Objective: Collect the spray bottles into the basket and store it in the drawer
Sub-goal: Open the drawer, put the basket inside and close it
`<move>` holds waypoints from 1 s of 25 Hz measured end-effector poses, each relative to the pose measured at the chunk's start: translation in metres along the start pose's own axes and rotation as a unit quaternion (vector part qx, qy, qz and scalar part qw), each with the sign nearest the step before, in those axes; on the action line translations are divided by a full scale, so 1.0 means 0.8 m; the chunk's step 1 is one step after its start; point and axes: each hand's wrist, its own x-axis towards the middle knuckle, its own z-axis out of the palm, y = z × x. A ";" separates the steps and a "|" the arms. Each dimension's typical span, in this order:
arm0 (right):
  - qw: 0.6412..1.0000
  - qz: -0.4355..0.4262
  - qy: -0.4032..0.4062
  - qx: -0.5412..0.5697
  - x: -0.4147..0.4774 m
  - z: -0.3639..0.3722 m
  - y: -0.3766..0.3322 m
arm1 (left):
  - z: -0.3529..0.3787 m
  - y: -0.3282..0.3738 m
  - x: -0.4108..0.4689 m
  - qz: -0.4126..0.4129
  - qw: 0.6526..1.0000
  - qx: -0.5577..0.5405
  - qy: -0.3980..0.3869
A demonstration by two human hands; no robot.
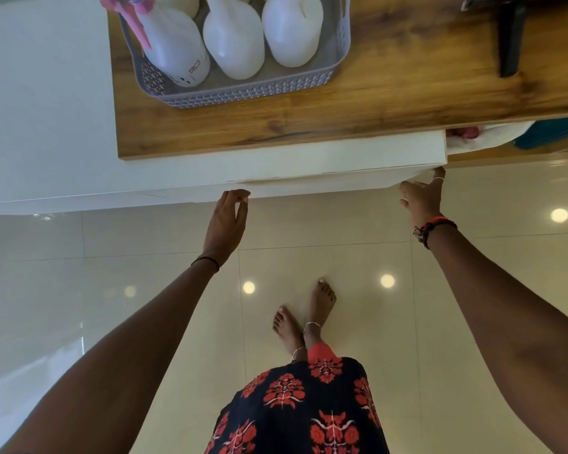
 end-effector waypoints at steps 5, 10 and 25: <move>0.999 -0.019 0.012 0.031 0.003 0.000 -0.001 | 0.004 0.004 0.003 0.014 1.000 -0.001 0.004; 0.997 -0.051 0.025 -0.046 0.008 -0.007 0.010 | 0.008 0.008 0.004 0.018 1.000 -0.007 0.010; 0.919 -0.188 0.150 -0.312 -0.053 -0.016 0.029 | 0.017 0.013 -0.032 0.091 0.957 0.269 -0.063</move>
